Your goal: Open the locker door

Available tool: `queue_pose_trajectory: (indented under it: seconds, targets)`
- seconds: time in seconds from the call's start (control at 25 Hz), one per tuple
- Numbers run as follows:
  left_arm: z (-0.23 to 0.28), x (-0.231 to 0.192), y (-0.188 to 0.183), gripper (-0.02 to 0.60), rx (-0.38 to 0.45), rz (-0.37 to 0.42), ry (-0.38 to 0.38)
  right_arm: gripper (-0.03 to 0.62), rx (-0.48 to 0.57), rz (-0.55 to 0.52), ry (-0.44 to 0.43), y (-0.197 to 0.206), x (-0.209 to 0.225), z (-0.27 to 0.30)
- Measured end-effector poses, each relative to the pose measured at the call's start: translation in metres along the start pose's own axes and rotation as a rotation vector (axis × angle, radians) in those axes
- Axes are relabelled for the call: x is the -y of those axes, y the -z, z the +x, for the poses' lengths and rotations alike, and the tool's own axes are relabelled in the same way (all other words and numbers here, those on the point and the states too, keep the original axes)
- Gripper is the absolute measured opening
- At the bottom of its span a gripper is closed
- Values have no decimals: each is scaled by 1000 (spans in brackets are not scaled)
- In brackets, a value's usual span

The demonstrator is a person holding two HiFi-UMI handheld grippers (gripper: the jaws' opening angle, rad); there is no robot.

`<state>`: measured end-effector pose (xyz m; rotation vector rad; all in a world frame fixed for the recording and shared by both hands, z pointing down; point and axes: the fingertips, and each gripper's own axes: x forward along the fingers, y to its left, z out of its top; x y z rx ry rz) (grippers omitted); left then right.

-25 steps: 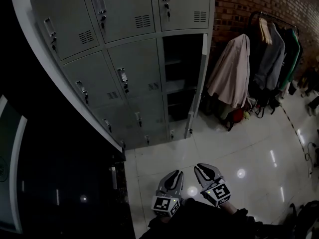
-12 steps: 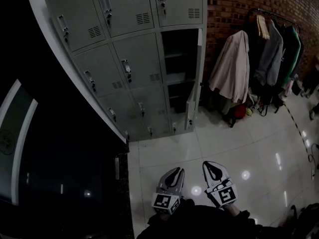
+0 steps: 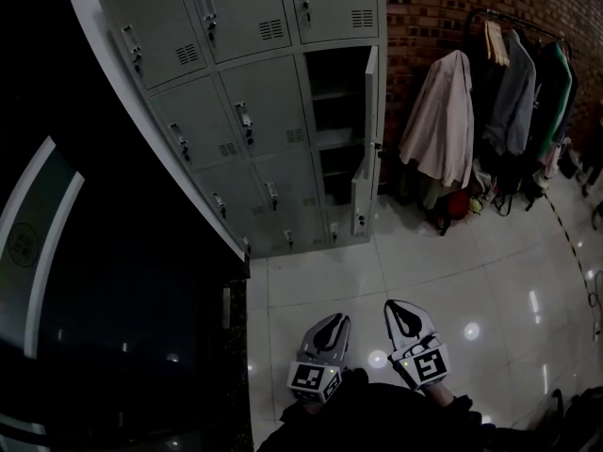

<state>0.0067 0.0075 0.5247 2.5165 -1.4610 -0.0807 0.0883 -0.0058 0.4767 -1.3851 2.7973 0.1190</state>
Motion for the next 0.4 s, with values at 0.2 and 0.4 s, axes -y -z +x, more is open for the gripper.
queue_pose_trajectory:
  seconds: [0.2,0.4]
  targets:
    - [5,9,-4,71,9,19,14,0,21,-7,13,-7,7,-10]
    - [9,15,-7,71,6,27,27,0,18,-5,17,-7,10,-13]
